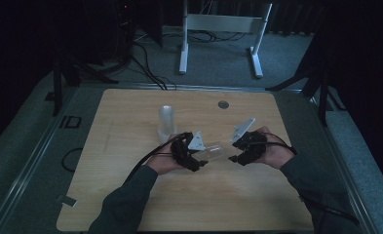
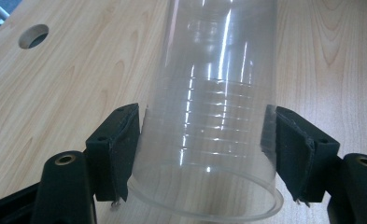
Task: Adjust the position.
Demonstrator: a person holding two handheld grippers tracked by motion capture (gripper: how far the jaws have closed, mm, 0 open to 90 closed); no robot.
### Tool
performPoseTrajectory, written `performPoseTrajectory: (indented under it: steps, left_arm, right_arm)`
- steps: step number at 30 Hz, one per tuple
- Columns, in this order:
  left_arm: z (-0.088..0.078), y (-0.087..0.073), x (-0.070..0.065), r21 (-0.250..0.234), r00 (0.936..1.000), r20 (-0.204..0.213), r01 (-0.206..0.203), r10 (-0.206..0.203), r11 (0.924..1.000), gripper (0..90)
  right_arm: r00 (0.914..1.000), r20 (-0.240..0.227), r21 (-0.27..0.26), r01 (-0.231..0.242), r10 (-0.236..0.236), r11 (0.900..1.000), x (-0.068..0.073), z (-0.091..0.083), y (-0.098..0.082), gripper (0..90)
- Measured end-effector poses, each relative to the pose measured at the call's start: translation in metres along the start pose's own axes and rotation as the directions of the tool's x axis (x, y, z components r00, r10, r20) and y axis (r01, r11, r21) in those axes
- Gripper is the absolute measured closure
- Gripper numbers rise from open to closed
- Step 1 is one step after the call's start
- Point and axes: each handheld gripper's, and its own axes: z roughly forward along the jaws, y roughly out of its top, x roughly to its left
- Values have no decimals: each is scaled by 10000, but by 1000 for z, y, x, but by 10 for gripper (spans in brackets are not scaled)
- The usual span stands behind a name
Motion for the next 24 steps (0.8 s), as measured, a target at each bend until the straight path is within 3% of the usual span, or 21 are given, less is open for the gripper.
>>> performPoseTrajectory:
  steps: [10, 24]
  left_arm:
    - [4, 1, -5, 336, 9990, -67, -435, 437, 9985, 292]
    - [8, 3, -7, 525, 9977, 359, -598, 580, 9968, 293]
  right_arm:
    - [9989, -214, 442, 417, -408, 9982, 2, 3, 3, 415]
    - [9918, -454, 978, 1236, -1196, 9875, 8, 10, 12, 387]
